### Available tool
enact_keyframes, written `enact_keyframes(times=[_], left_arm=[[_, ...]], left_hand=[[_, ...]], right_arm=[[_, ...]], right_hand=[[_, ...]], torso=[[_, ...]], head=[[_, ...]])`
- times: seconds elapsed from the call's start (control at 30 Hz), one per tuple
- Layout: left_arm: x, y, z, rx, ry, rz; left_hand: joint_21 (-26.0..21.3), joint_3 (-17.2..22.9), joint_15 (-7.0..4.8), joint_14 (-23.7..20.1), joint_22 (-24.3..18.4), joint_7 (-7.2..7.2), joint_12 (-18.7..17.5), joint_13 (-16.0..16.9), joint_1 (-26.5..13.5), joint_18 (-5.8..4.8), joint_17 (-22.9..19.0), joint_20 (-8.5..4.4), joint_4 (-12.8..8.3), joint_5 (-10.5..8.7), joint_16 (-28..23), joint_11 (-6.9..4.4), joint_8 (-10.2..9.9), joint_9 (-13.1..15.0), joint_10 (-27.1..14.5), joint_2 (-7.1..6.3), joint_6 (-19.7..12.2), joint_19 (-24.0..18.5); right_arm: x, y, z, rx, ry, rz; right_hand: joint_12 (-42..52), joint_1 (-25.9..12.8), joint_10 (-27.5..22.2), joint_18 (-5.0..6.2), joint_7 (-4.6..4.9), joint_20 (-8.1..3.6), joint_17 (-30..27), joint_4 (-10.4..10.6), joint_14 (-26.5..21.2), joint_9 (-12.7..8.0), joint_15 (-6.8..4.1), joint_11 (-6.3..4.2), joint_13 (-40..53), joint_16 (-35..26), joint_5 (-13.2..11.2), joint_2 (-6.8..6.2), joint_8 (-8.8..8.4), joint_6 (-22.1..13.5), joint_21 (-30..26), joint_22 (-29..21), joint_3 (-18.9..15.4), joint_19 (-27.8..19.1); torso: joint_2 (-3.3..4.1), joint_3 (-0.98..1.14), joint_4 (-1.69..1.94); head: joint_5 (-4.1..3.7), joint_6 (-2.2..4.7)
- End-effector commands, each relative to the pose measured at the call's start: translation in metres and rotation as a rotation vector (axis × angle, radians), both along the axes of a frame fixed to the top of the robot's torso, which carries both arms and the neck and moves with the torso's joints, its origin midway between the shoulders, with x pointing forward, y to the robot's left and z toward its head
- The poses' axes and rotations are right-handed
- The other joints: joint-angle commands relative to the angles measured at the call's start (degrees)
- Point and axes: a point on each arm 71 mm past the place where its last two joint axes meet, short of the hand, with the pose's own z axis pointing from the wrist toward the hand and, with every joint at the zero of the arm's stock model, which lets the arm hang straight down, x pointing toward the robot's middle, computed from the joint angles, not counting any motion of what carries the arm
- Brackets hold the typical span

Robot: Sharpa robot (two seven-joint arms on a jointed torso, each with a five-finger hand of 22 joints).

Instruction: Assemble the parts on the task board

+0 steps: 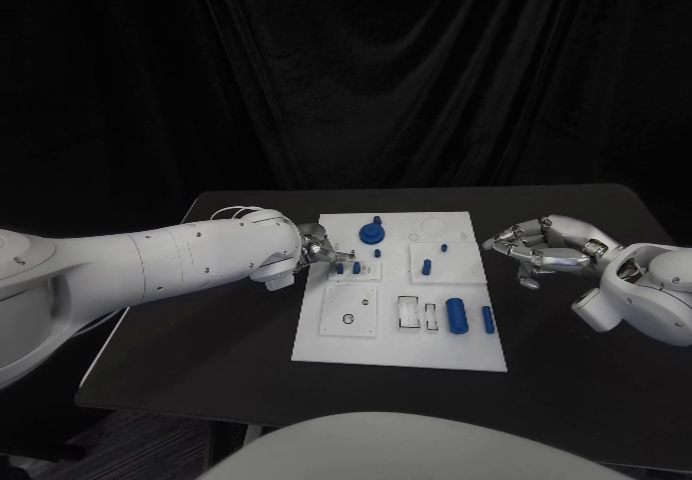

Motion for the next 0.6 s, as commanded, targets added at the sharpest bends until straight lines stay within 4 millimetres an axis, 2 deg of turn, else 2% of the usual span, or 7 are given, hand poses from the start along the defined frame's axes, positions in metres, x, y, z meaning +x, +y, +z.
enact_keyframes(times=[0.03, 0.23, 0.27, 0.37, 0.5, 0.53, 0.6], left_arm=[[-0.007, 0.003, -0.011, 0.015, 0.038, -0.013], [-0.003, 0.001, -0.001, -0.071, -0.120, -0.026], [-0.002, 0.001, 0.003, -0.080, -0.168, -0.034], [-0.003, 0.002, 0.011, -0.097, -0.275, -0.051], [0.000, 0.005, 0.030, -0.133, -0.407, -0.072], [0.002, 0.005, 0.042, -0.156, -0.475, -0.089], [0.006, 0.004, 0.057, -0.181, -0.543, -0.115]], left_hand=[[-0.1, -1.6, 0.34, 6.0, 5.6, -0.11, 0.2, 15.1, -0.9, 0.83, 15.1, 0.02, 0.6, -0.19, -0.2, 0.09, 0.9, 1.2, 6.1, 0.62, 0.2, 0.0], [0.3, -4.5, 0.15, 6.0, 6.2, -0.39, 0.2, 15.1, -2.1, 0.69, 15.1, -0.14, 0.7, -0.09, -0.2, -0.14, 2.4, 3.6, 6.1, 2.31, 0.3, 0.4], [0.9, -5.7, 0.06, 6.0, 6.8, -0.56, 0.2, 15.1, -0.7, 0.51, 15.1, -0.37, 0.9, 0.06, -0.2, -0.46, 3.6, 5.2, 6.1, 2.24, 0.1, 0.9], [1.9, -7.1, -0.28, 6.0, 7.8, -0.90, 0.2, 15.1, 2.3, 0.17, 15.1, -0.55, 0.2, 0.54, -0.2, -0.61, 5.1, 7.2, 6.1, 1.85, -0.2, 1.7], [2.6, -8.4, -0.53, 6.0, 8.4, -1.22, 0.2, 15.1, 5.5, -0.02, 15.1, -0.80, -0.3, 1.53, -0.2, -0.90, 6.3, 8.4, 6.1, 1.58, 0.0, 2.2], [2.6, -8.7, -0.55, 6.0, 8.5, -1.18, 0.2, 15.1, 6.9, -0.05, 15.1, -0.84, -0.6, 2.12, -0.2, -0.89, 6.3, 8.5, 6.1, 1.57, -0.6, 2.3], [2.0, -8.9, -0.02, 6.0, 8.2, -0.29, 0.2, 15.1, 10.1, 0.09, 15.1, -0.49, -1.2, 3.84, -0.2, -0.20, 5.5, 8.5, 6.1, 1.69, -4.6, 1.7]], right_arm=[[-0.001, 0.000, -0.002, -0.009, 0.019, 0.006], [-0.001, 0.000, -0.002, -0.008, 0.017, 0.005], [-0.001, -0.001, -0.002, -0.008, 0.017, 0.004], [-0.001, -0.002, -0.002, -0.009, 0.017, 0.001], [-0.001, -0.002, -0.002, -0.014, 0.016, -0.001], [-0.001, -0.002, -0.002, -0.017, 0.015, 0.000], [-0.001, -0.002, -0.002, -0.019, 0.014, 0.000]], right_hand=[[-0.2, 0.5, -0.4, 0.45, 0.03, 0.02, 0.0, 0.1, -0.4, -0.1, -0.12, 0.14, -0.1, -0.1, 0.4, -0.05, 0.35, -0.3, -0.4, 3.8, 0.3, -0.5], [-0.2, 0.6, -0.5, 0.46, 0.04, 0.02, 0.0, 0.1, -0.4, -0.1, -0.12, 0.15, -0.2, -0.1, 0.5, -0.06, 0.37, -0.3, -0.4, 3.8, 0.4, -0.5], [-0.2, 0.6, -0.5, 0.46, 0.04, 0.02, 0.0, 0.1, -0.4, -0.1, -0.12, 0.15, -0.2, -0.1, 0.5, -0.06, 0.37, -0.3, -0.4, 3.8, 0.4, -0.5], [-0.2, 0.6, -0.5, 0.46, 0.04, 0.02, 0.0, 0.1, -0.4, -0.1, -0.12, 0.15, -0.2, -0.1, 0.5, -0.06, 0.37, -0.3, -0.4, 3.8, 0.4, -0.5], [-0.2, 0.6, -0.4, 0.46, 0.05, 0.02, 0.0, 0.1, -0.4, -0.1, -0.12, 0.16, -0.1, -0.1, 0.6, -0.06, 0.38, -0.3, -0.4, 3.8, 0.4, -0.5], [-0.2, 0.5, -0.5, 0.46, 0.07, 0.02, -0.1, 0.2, -0.4, -0.1, -0.11, 0.18, -0.2, -0.1, 0.6, -0.10, 0.41, -0.3, -0.4, 3.8, 0.4, -0.5], [-0.2, 0.4, -0.4, 0.45, 0.09, 0.03, -0.1, 0.3, -0.4, -0.1, -0.09, 0.21, -0.2, -0.1, 0.6, -0.18, 0.46, -0.3, -0.4, 3.8, 0.3, -0.5]], torso=[[-0.03, -0.01, 0.02], [-0.03, -0.07, -0.01], [-0.02, -0.07, -0.01], [0.01, -0.08, 0.01], [0.02, -0.09, 0.02], [0.01, -0.08, 0.01], [0.00, -0.09, -0.02]], head=[[0.09, 0.01], [-0.02, 0.01], [-0.05, 0.01], [-0.17, 0.01], [-0.30, 0.01], [-0.33, 0.01], [-0.37, 0.01]])
